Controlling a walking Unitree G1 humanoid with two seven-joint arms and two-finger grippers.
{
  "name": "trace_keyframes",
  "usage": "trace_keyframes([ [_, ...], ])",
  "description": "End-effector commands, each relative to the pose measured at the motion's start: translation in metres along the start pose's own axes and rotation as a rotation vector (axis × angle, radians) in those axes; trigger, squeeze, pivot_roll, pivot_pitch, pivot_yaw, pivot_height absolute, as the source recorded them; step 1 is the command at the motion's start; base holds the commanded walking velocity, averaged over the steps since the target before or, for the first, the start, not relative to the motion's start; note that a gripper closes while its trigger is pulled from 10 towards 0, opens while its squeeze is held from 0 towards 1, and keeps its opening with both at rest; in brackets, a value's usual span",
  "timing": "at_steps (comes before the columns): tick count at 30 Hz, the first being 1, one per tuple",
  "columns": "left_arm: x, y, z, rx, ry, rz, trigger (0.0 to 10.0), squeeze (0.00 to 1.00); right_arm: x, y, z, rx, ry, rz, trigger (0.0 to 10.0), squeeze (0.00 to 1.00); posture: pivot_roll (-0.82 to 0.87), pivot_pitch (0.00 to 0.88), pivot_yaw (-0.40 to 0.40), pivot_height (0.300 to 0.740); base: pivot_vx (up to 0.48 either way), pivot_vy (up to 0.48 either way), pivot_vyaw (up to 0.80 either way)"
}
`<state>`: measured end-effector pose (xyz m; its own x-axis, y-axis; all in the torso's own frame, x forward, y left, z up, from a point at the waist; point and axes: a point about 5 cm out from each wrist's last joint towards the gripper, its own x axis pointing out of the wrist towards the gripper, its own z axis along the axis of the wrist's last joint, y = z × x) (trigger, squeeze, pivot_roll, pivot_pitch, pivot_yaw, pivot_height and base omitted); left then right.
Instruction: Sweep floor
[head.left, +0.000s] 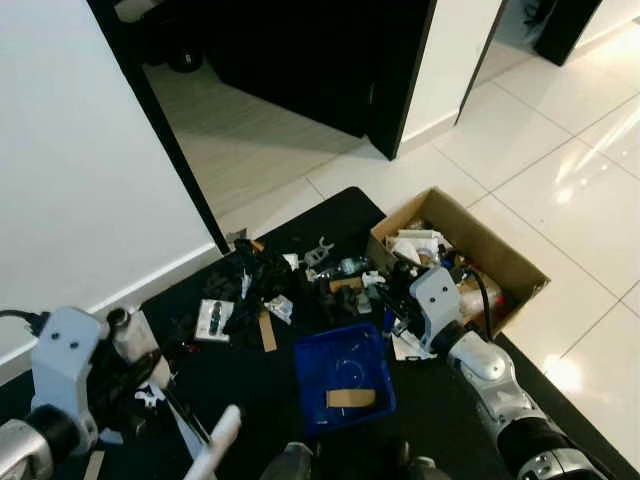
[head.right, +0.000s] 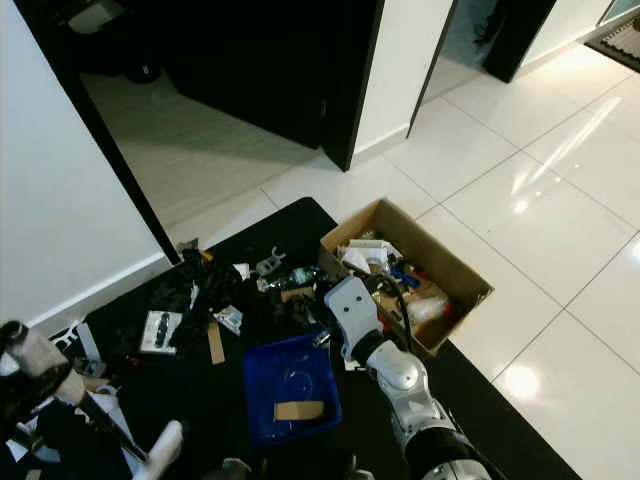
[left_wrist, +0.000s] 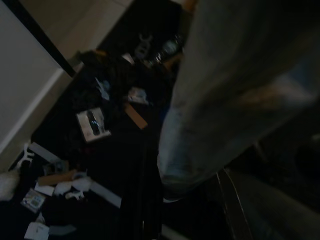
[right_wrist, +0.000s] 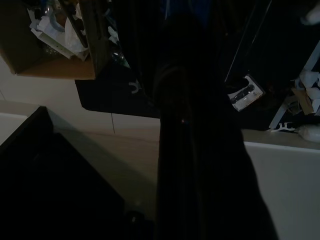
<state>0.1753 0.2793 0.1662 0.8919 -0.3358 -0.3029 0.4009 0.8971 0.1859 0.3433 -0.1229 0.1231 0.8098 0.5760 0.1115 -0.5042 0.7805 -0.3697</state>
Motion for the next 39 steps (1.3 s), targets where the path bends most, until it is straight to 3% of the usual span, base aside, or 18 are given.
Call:
trace_keyframes([
  [1,-0.006,0.008,0.000,0.112,0.057,0.016,10.0,0.00,-0.007,0.003,-0.010,-0.014,0.043,0.011,10.0,0.00,0.19,0.381,0.005,0.740,0.000,0.000,0.00],
  [3,-0.009,0.016,-0.004,0.193,0.117,0.045,10.0,0.00,-0.006,0.003,-0.009,-0.014,0.042,0.012,10.0,0.00,0.19,0.379,0.005,0.740,0.000,0.000,0.00],
  [8,-0.011,0.018,-0.006,0.225,0.148,0.048,10.0,0.00,-0.006,0.002,-0.009,-0.014,0.041,0.012,10.0,0.00,0.19,0.379,0.004,0.740,0.000,0.000,0.00],
  [15,-0.003,0.010,-0.020,0.114,0.122,0.024,10.0,0.00,-0.006,0.003,-0.009,-0.014,0.042,0.013,10.0,0.00,0.19,0.375,0.002,0.740,0.000,0.000,0.00],
  [23,0.004,-0.012,-0.048,0.123,0.192,-0.025,10.0,0.00,-0.006,0.001,-0.009,-0.017,0.040,0.007,10.0,0.00,0.18,0.366,0.001,0.740,0.000,0.000,0.00],
  [29,0.011,-0.025,-0.056,0.063,0.159,-0.039,10.0,0.00,-0.006,0.000,-0.009,-0.020,0.042,0.006,10.0,0.00,0.18,0.355,-0.003,0.740,0.000,0.000,0.00],
  [39,0.028,-0.025,-0.056,0.093,0.081,0.058,10.0,0.00,-0.004,-0.001,-0.007,-0.023,0.037,0.009,10.0,0.00,0.17,0.341,-0.008,0.740,0.000,0.000,0.00],
])
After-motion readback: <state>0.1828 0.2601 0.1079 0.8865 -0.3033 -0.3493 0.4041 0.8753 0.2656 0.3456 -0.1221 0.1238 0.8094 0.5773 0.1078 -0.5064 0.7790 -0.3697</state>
